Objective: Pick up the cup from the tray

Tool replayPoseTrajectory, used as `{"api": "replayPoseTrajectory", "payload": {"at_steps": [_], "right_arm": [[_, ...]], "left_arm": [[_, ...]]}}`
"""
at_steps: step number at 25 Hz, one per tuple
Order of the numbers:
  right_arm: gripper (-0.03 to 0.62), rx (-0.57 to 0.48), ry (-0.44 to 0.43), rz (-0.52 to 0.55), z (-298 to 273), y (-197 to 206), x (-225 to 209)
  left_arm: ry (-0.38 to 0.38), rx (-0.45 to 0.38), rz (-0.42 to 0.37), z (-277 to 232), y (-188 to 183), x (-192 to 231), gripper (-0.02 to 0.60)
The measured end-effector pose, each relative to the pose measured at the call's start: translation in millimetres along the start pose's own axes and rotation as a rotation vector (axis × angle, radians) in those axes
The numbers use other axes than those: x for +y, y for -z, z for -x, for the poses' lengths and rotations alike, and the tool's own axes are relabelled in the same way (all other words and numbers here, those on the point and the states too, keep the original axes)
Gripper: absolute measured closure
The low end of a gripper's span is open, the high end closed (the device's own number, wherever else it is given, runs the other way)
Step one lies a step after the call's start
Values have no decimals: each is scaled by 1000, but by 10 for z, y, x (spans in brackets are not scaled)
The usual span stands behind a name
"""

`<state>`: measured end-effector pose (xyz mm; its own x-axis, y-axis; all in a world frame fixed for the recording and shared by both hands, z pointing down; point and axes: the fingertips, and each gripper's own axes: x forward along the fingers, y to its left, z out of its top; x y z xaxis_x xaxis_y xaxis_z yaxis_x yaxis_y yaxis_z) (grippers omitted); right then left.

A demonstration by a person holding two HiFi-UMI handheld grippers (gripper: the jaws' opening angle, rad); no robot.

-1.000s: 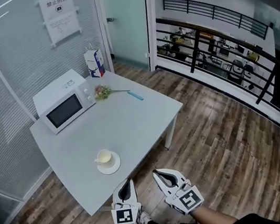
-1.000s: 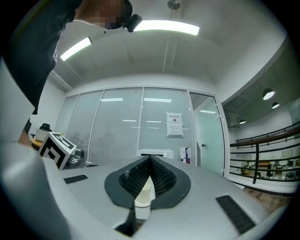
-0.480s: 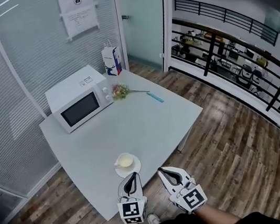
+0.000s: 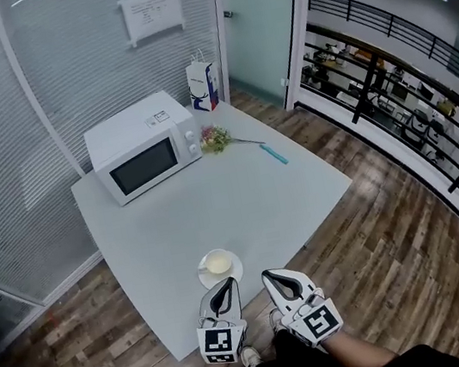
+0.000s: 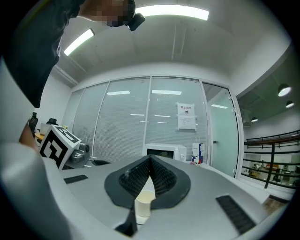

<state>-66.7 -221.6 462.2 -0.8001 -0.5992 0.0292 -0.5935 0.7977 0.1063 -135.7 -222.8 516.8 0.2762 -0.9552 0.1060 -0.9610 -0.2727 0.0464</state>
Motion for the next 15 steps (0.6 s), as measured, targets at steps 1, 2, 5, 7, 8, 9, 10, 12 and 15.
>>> {"api": "replayPoseTrajectory", "payload": {"at_steps": [1, 2, 5, 7, 8, 9, 10, 12, 15], "right_arm": [[605, 11, -4, -5, -59, 10, -35], [605, 24, -9, -13, -114, 25, -65], [604, 33, -44, -61, -241, 138, -115], [605, 41, -60, -87, -306, 208, -142], [605, 46, -70, -92, -336, 241, -151], [605, 50, -80, -93, -366, 272, -161], [604, 53, -90, -92, -395, 302, -173], [605, 61, -108, -91, -456, 358, -204], [605, 82, -138, -107, -552, 475, -214]], "left_arm": [[-2, -5, 0, -41, -7, 10, 578], [-4, -6, 3, -77, -6, 16, 578], [-23, 7, 10, -166, 50, 52, 578], [-46, 22, 12, -214, 111, 86, 578], [-58, 30, 13, -232, 145, 105, 578], [-70, 38, 14, -248, 176, 123, 578], [-80, 45, 16, -265, 203, 139, 578], [-97, 56, 20, -299, 257, 170, 578], [-127, 82, 38, -325, 379, 239, 578]]}}
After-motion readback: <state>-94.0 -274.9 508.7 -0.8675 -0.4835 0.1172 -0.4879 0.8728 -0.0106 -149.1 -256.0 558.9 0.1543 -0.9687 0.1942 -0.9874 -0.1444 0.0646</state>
